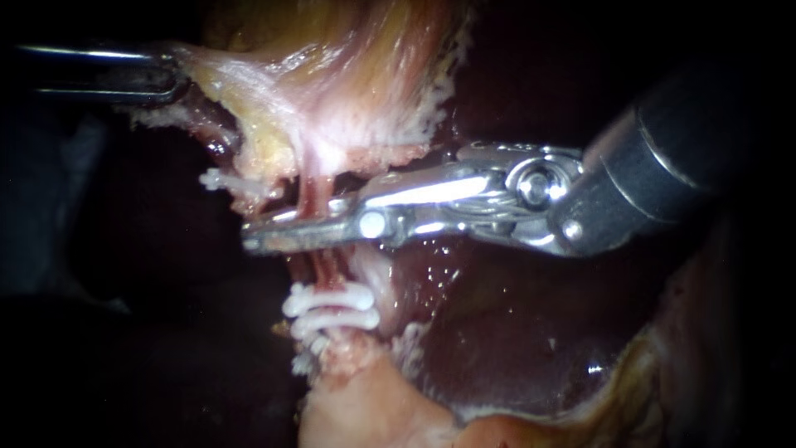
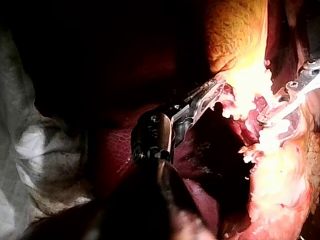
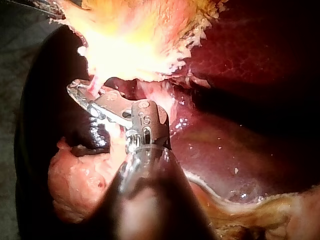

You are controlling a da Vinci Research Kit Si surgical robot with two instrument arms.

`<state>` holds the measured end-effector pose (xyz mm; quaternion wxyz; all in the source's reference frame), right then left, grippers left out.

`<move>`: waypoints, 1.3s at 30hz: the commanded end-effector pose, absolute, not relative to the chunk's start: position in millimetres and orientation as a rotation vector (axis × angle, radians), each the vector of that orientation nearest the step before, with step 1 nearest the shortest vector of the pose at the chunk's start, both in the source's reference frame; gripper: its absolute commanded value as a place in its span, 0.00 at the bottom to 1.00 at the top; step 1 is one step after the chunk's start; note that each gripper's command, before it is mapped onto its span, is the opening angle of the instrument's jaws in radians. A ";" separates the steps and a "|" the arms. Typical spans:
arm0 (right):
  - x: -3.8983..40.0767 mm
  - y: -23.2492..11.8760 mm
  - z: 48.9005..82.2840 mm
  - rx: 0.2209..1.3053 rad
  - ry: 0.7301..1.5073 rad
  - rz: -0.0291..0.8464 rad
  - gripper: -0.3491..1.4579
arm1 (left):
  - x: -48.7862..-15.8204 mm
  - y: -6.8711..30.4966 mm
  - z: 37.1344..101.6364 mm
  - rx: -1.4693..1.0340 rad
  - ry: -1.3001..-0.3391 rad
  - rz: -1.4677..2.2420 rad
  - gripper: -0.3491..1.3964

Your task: Going back third clip right tube

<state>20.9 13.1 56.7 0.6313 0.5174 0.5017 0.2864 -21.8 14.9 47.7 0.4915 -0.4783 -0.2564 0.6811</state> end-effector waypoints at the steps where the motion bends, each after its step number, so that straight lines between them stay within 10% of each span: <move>1: 20.9 13.1 56.8 1.185 1.148 0.655 0.00 | -21.8 14.8 47.7 -1.161 -0.621 1.654 0.00; 12: 21.1 13.3 57.4 1.161 1.177 0.622 0.42 | -21.9 14.8 47.7 -1.161 -0.621 1.654 0.00; 39: 18.7 14.3 61.6 0.710 1.236 0.452 0.47 | -22.0 14.5 47.6 -1.161 -0.619 1.653 0.00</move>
